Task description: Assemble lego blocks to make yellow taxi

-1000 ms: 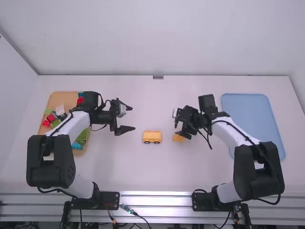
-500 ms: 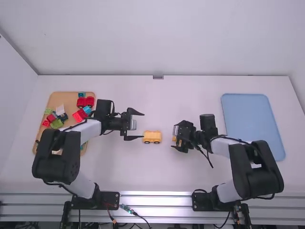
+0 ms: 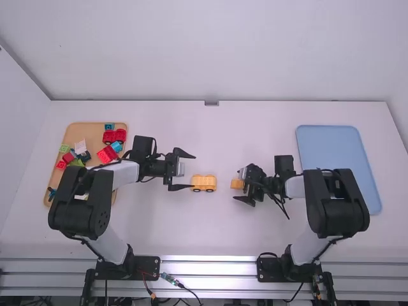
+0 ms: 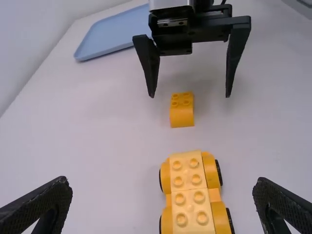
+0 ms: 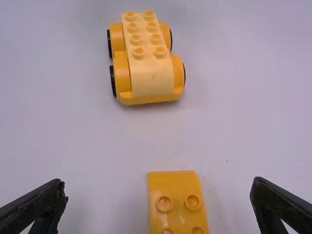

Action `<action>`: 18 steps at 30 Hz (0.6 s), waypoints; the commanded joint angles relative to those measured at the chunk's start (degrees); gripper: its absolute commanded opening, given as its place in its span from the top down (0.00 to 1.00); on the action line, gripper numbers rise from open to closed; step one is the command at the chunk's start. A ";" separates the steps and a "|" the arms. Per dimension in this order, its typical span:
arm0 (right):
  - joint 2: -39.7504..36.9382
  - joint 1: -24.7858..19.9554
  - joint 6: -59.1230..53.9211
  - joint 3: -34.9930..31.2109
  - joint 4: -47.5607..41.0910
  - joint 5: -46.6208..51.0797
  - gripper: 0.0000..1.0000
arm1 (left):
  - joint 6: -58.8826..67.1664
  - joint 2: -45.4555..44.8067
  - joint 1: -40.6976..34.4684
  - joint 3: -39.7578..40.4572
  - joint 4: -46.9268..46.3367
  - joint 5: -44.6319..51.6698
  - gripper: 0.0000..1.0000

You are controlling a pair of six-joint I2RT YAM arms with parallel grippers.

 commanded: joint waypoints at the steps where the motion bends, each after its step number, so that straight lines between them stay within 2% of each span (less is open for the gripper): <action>1: 3.26 -0.09 -2.16 2.38 0.07 -4.00 0.01 | -0.53 0.55 -0.20 -1.66 0.50 2.05 0.01; 6: 7.43 -0.09 -2.14 5.20 0.07 -5.86 0.02 | -0.56 0.55 -0.20 -3.21 3.17 2.05 0.01; 9: 10.38 -1.38 -2.14 7.69 -0.66 -8.94 0.12 | -2.76 0.55 -0.20 -4.55 6.51 2.01 0.01; 12: 11.32 -2.51 -2.10 8.52 -1.79 -9.97 0.16 | -6.85 0.55 -0.20 -5.38 10.05 1.84 0.01; 18: 12.39 -4.13 -2.58 8.04 -3.06 -9.90 0.18 | -9.47 0.55 -0.20 -6.23 13.44 2.01 0.01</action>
